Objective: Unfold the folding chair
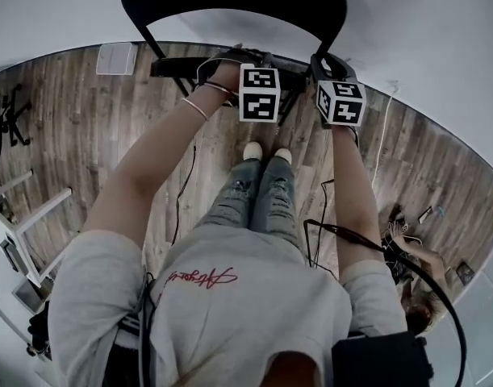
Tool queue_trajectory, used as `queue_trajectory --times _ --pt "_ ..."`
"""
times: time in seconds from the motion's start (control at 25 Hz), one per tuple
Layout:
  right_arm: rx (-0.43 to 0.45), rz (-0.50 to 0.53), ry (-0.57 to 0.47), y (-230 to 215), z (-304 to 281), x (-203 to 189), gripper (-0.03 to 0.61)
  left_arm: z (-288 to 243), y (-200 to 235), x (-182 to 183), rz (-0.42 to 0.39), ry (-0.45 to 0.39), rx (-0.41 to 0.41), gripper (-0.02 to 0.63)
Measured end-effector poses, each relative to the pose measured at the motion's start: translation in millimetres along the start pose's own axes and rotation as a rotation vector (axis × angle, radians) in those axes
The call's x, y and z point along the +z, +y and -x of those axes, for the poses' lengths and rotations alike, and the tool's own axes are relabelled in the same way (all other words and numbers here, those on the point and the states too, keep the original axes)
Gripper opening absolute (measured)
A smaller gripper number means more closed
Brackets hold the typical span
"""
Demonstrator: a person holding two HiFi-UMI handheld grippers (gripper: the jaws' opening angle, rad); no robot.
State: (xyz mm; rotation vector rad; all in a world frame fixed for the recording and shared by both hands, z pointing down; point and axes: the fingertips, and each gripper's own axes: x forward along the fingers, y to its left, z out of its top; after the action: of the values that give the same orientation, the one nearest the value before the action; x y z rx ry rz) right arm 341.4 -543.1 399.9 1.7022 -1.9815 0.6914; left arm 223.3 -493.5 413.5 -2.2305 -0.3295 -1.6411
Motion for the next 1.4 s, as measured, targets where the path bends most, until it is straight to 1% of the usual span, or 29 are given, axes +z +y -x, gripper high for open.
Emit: queue_trajectory --times 0.08,0.16,0.32,0.52,0.6,0.72,0.8,0.92,1.0,1.04,1.08,1.16,1.24,1.32,1.4 --pt "0.01 0.019 -0.002 2.2 -6.5 1.1 0.117 2.3 -12.0 2.0 -0.009 0.003 0.049 0.189" --pt "0.0 0.007 -0.014 1.3 -6.0 -0.4 0.117 3.4 -23.5 4.4 -0.019 0.01 0.119 0.186" --pt "-0.083 -0.004 -0.049 3.2 -1.8 -8.6 0.117 4.3 -52.4 6.2 -0.027 0.025 0.243 0.176" --pt "-0.199 0.019 -0.135 3.9 7.1 -12.5 0.117 4.6 -90.0 7.8 -0.064 0.021 0.404 0.178" --pt "-0.212 0.016 -0.146 7.8 10.9 -21.0 0.117 3.6 -113.4 7.5 -0.085 0.026 0.481 0.179" --pt "-0.22 0.034 -0.173 12.3 16.9 -33.2 0.117 4.3 -139.1 2.0 -0.157 0.079 0.634 0.191" --pt "-0.256 0.049 -0.237 11.0 29.3 -43.4 0.117 -2.1 -158.1 -0.6 -0.177 0.089 0.684 0.193" --pt "-0.323 -0.017 -0.337 4.4 71.7 -78.5 0.117 -11.8 -189.2 0.2 -0.183 0.077 0.751 0.196" --pt "-0.343 -0.03 -0.392 17.1 110.9 -101.3 0.101 -18.3 -206.8 -1.1 -0.19 0.067 0.795 0.2" --pt "-0.337 -0.016 -0.413 32.4 129.8 -112.9 0.073 -21.9 -215.5 -2.6 -0.192 0.062 0.811 0.202" --pt "-0.317 0.003 -0.425 51.8 146.4 -126.5 0.06 -25.5 -224.4 -4.0 -0.191 0.058 0.826 0.204" --pt "-0.253 0.035 -0.417 93.8 167.4 -159.0 0.057 -32.5 -240.3 -6.9 -0.193 0.057 0.857 0.207" --pt "-0.195 0.065 -0.391 129.0 176.1 -191.9 0.047 -39.6 -254.4 -9.6 -0.194 0.051 0.892 0.211" --pt "-0.157 0.076 -0.369 151.8 181.6 -219.2 0.037 -44.8 -268.4 -10.2 -0.194 0.05 0.936 0.213" --pt "-0.145 0.059 -0.369 162.7 186.4 -238.7 0.028 -51.5 -280.6 -9.4 -0.206 0.052 0.982 0.214"
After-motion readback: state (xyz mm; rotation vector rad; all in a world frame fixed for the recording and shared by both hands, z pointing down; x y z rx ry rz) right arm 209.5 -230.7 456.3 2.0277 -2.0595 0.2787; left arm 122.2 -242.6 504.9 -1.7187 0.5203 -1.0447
